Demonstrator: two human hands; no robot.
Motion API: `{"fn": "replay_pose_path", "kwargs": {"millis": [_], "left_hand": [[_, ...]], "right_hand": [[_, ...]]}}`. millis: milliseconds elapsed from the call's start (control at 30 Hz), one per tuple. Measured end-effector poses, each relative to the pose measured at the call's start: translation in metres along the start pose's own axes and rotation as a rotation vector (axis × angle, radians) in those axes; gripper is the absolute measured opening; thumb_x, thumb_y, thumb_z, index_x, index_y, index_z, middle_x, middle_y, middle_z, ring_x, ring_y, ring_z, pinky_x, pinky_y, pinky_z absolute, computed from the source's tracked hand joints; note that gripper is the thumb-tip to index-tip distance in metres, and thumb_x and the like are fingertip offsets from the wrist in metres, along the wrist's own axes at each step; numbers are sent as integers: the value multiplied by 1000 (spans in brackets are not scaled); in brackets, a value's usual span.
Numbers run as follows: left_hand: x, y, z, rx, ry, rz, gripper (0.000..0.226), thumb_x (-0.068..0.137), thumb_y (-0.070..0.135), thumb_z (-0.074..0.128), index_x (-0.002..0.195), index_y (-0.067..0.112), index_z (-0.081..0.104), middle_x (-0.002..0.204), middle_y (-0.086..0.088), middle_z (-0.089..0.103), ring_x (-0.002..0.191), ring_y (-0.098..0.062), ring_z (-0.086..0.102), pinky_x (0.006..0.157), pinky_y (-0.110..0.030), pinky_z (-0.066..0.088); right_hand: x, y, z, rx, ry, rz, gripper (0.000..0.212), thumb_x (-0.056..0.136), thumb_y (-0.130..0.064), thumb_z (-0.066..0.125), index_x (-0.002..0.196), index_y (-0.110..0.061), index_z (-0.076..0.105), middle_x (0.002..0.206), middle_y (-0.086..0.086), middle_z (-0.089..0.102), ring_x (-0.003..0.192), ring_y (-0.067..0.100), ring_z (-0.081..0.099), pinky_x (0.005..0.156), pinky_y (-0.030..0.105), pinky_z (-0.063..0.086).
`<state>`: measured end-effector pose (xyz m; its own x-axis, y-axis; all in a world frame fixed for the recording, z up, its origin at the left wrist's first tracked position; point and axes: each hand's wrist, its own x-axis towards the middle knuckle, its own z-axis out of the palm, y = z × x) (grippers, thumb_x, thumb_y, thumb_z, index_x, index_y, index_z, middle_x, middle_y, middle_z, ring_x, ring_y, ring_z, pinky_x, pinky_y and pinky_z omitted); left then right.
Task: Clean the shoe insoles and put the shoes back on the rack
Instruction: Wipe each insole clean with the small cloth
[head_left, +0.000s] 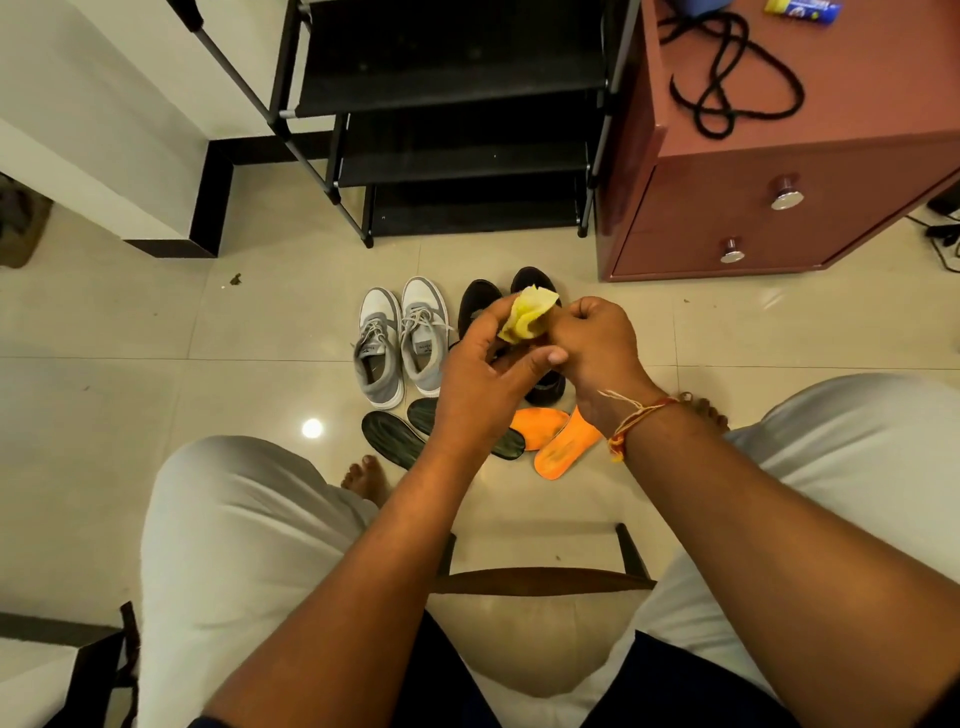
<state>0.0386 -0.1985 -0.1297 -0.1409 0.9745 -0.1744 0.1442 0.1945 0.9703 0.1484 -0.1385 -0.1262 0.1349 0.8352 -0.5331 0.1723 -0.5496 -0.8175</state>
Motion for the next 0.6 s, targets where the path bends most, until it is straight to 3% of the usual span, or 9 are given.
{"fn": "replay_pose_path", "kwargs": {"millis": [100,200,333,467,567,600], "left_hand": [[4,-1,0,38,206,1,15,98,21,66,111,15,70,98,3,72,89,-5,67,79,-21,53],[8,3,-4,-291,372,-208,24,104,28,55,93,13,70,86,-4,72,83,-14,66,77,-30,55],[11,4,-5,-561,380,-349,27,107,26,49,94,14,69,88,-2,75,84,-15,70,83,-35,56],[13,-1,-11,-402,371,-282,15,105,20,55,100,14,68,78,6,73,71,-7,68,63,-24,56],[14,-1,-10,-305,346,-235,15,103,17,59,108,6,66,78,9,75,74,-4,69,65,-21,56],[13,-1,-9,-297,332,-230,18,102,18,59,110,4,67,80,8,75,76,-5,68,67,-21,57]], "right_hand": [[-1,0,1,81,-79,18,27,89,-26,68,67,-16,54,76,10,66,69,19,67,56,31,57],[-3,-2,2,151,-174,52,18,93,-20,61,76,-14,56,77,8,67,67,9,69,46,19,45],[-5,-2,2,148,-236,69,7,91,-15,63,96,-14,58,89,5,66,76,11,65,54,20,49],[-2,-5,1,10,-210,-189,28,88,2,58,105,-19,66,106,0,65,96,14,62,76,24,53],[-2,-9,-2,20,-275,-303,9,94,-16,64,98,-15,72,96,1,72,91,13,67,76,25,56],[-3,-9,-2,9,-318,-322,11,93,-22,69,100,-13,71,94,4,73,89,14,69,75,26,57]]}}
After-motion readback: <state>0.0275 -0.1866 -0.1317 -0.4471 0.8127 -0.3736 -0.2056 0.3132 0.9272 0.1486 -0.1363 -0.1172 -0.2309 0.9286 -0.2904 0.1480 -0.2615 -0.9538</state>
